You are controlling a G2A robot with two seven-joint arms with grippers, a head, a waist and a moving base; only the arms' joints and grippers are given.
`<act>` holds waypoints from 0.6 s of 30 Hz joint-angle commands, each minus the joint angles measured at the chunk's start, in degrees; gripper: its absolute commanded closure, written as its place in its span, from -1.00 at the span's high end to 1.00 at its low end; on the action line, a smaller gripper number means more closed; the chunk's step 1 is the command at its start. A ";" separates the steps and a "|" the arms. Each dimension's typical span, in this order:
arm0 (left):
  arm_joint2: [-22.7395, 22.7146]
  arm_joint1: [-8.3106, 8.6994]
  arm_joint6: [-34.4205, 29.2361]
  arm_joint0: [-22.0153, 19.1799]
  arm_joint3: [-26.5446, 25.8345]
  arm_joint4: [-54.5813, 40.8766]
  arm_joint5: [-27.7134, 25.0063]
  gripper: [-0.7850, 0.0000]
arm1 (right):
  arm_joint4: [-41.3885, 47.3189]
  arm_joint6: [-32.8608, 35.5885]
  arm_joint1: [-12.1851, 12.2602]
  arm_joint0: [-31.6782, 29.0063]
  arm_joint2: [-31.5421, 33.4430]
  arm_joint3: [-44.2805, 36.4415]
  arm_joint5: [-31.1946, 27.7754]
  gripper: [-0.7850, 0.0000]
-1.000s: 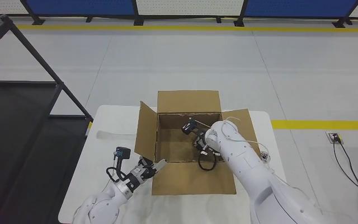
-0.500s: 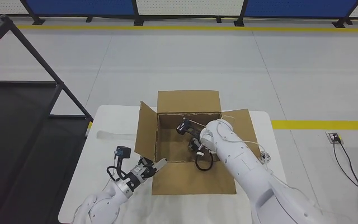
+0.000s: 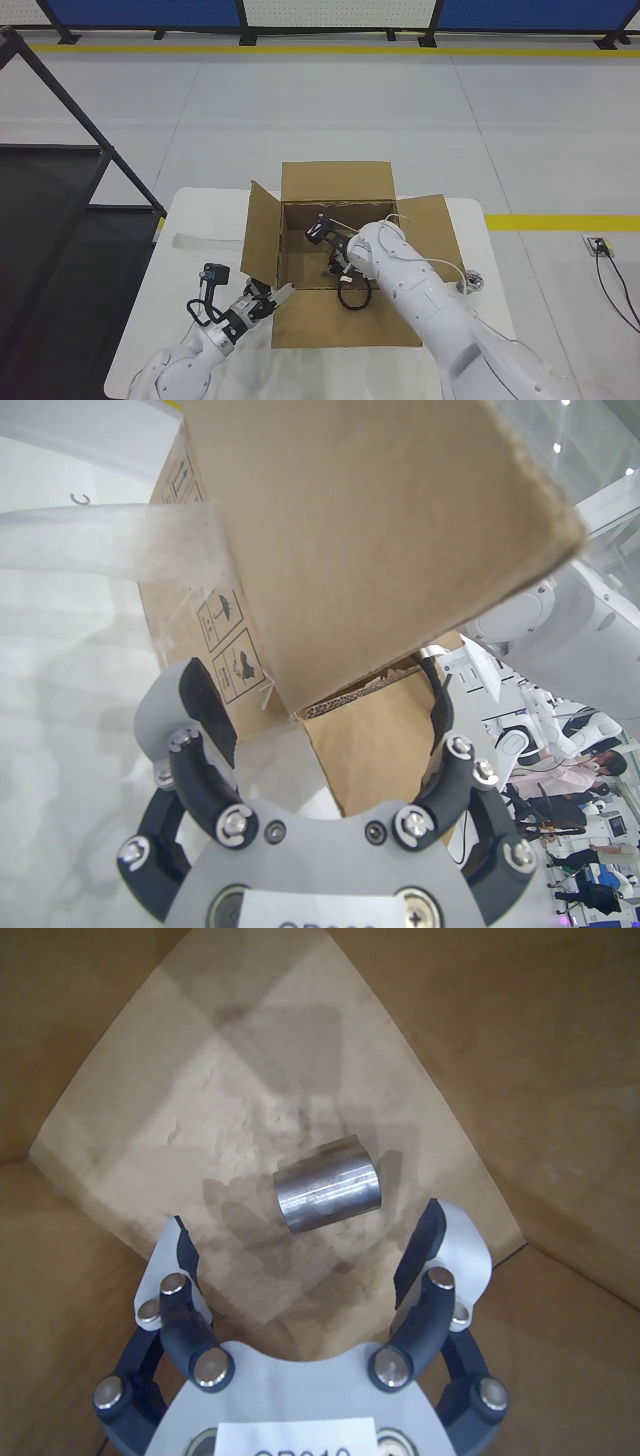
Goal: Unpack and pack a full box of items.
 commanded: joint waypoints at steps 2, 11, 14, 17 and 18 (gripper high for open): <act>0.18 0.02 -0.13 -0.01 -0.17 0.15 0.04 1.00 | 0.91 -1.56 -0.48 -0.23 0.53 0.54 3.37 1.00; 0.17 0.12 -0.13 0.37 -0.39 0.15 -0.14 1.00 | 0.86 -2.39 -1.20 0.18 1.19 2.36 9.74 1.00; 0.16 0.15 -0.06 0.54 -0.50 0.18 -0.19 1.00 | 0.72 -2.77 -1.23 0.23 1.42 2.63 11.05 1.00; 0.17 0.18 -0.03 0.62 -0.60 0.12 -0.32 1.00 | 0.49 -3.17 -1.14 0.37 1.67 3.10 12.23 1.00; 0.16 0.19 0.00 0.63 -0.60 0.15 -0.36 1.00 | 0.26 -3.05 -1.12 0.41 1.68 3.23 12.82 1.00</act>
